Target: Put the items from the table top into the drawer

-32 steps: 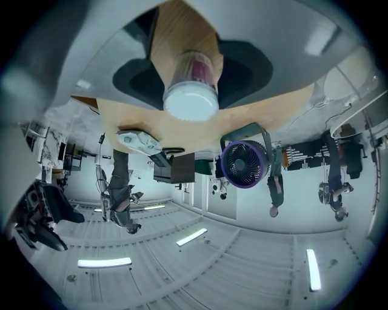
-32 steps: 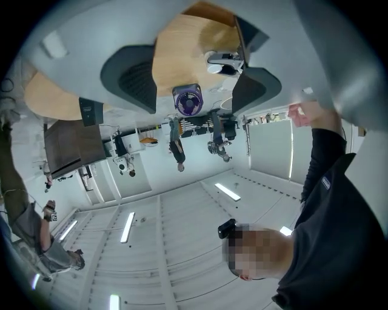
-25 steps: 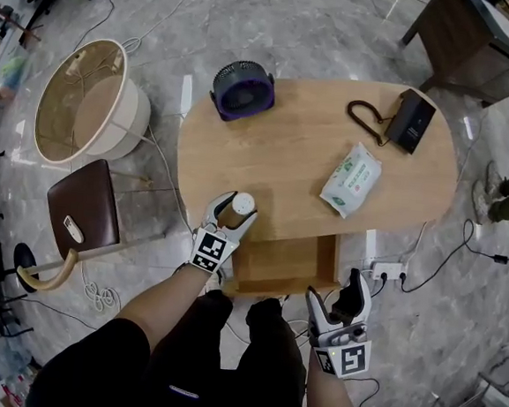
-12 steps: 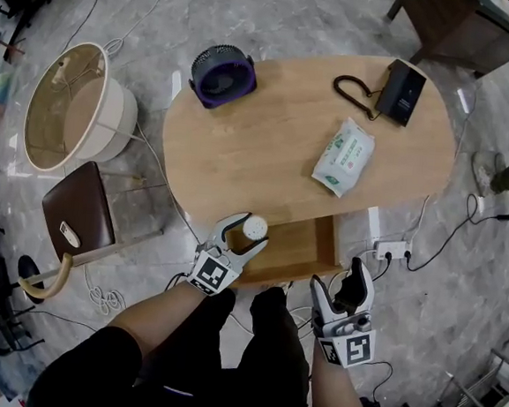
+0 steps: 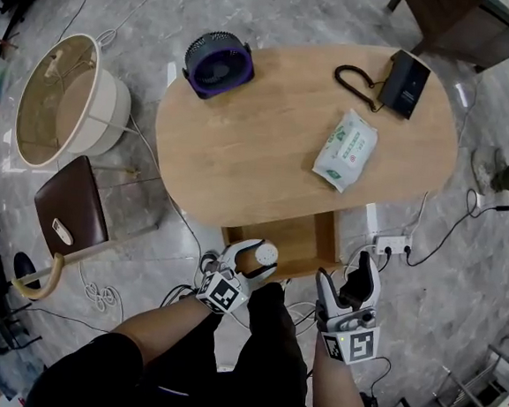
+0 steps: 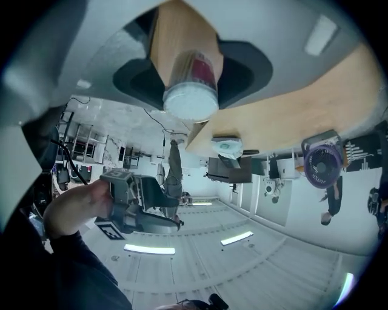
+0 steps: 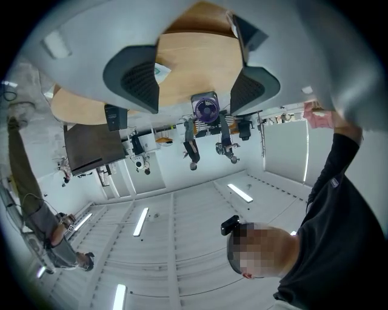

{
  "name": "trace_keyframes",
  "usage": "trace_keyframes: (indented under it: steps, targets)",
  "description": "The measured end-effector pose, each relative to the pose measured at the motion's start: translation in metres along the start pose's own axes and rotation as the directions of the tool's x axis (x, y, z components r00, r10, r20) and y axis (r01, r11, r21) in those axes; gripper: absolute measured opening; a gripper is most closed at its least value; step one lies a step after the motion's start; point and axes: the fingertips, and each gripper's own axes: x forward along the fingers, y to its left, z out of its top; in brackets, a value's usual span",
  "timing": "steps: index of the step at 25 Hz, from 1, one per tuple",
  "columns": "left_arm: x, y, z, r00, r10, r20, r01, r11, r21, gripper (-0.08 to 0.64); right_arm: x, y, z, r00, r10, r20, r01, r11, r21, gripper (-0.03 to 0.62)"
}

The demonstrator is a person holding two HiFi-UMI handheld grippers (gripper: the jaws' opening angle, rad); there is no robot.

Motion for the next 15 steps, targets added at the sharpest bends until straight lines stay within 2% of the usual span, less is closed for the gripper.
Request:
trace_keyframes:
  steps: [6,15]
  targets:
    - [0.010,0.006,-0.026,0.998,0.041,-0.039,-0.042,0.998,-0.044,0.284,0.005,-0.008,0.004,1.000,-0.011,0.012,0.011,1.000,-0.008,0.380]
    - [0.021,0.016,-0.055,0.992,0.059,-0.116,-0.062,0.998,-0.021,0.284,-0.004,-0.017,-0.013,1.000,-0.004,-0.008,0.004,1.000,0.007,0.380]
